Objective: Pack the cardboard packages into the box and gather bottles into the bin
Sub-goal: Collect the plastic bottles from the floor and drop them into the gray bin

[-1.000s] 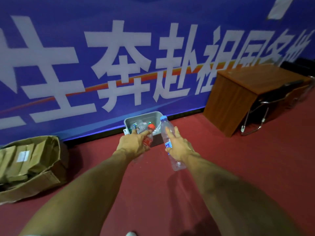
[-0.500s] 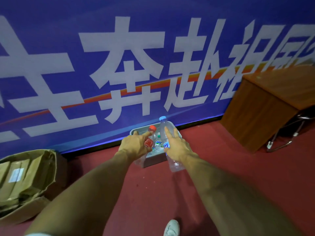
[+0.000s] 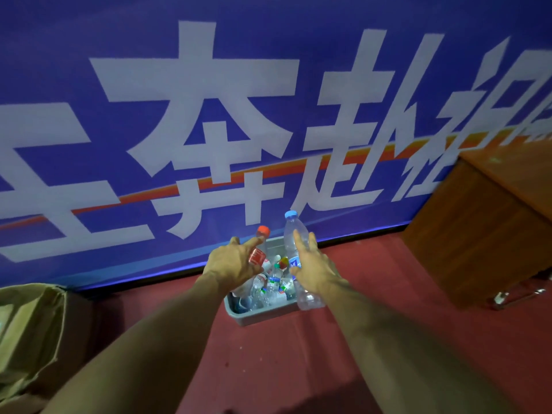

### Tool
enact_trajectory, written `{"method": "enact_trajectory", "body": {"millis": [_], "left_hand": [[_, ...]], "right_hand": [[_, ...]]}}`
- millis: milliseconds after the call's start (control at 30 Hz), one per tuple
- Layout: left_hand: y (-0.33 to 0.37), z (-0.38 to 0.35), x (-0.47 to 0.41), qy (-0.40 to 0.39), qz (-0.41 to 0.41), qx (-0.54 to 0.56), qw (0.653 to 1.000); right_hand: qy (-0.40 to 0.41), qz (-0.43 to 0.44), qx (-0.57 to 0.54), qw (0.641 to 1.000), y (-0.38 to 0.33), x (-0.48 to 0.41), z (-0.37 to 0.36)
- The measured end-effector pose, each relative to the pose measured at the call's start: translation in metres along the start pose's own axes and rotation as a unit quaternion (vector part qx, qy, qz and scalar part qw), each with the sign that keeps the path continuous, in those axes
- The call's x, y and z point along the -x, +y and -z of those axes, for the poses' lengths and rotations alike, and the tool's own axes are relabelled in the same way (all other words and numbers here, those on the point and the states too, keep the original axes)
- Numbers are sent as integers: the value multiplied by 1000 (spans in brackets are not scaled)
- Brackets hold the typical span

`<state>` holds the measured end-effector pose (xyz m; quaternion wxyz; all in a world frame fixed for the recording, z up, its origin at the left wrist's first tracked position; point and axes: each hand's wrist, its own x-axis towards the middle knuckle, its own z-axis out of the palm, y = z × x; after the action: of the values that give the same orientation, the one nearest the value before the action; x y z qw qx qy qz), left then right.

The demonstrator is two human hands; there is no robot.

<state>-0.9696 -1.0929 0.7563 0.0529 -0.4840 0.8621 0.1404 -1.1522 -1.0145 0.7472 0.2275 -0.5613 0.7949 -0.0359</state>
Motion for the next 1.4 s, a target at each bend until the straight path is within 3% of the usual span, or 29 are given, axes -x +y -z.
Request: {"method": "enact_trajectory", "body": {"millis": [300, 533, 733, 867, 1167, 1267, 1400], "left_hand": [[-18, -3, -120, -23, -47, -18, 998], [-15, -46, -197, -49, -51, -7, 997], [-42, -143, -267, -35, -29, -15, 999], [-67, -231, -319, -32, 3, -10, 999], [-97, -423, -412, -60, -12, 19, 998], [-107, -461, -420, -60, 17, 77, 995], [-113, -457, -399, -87, 28, 40, 995]], "right_hand": [[-8, -49, -22, 999, 10, -104, 3], [-9, -58, -50, 997, 43, -176, -24], [-38, -42, -22, 998, 83, -271, -94], [-48, -39, -18, 998, 117, -329, -172], [-39, -81, -23, 996, 191, -421, -344], [-33, -68, -33, 997, 200, -436, -374], [-24, -59, 11, 998, 197, -419, -361]]}}
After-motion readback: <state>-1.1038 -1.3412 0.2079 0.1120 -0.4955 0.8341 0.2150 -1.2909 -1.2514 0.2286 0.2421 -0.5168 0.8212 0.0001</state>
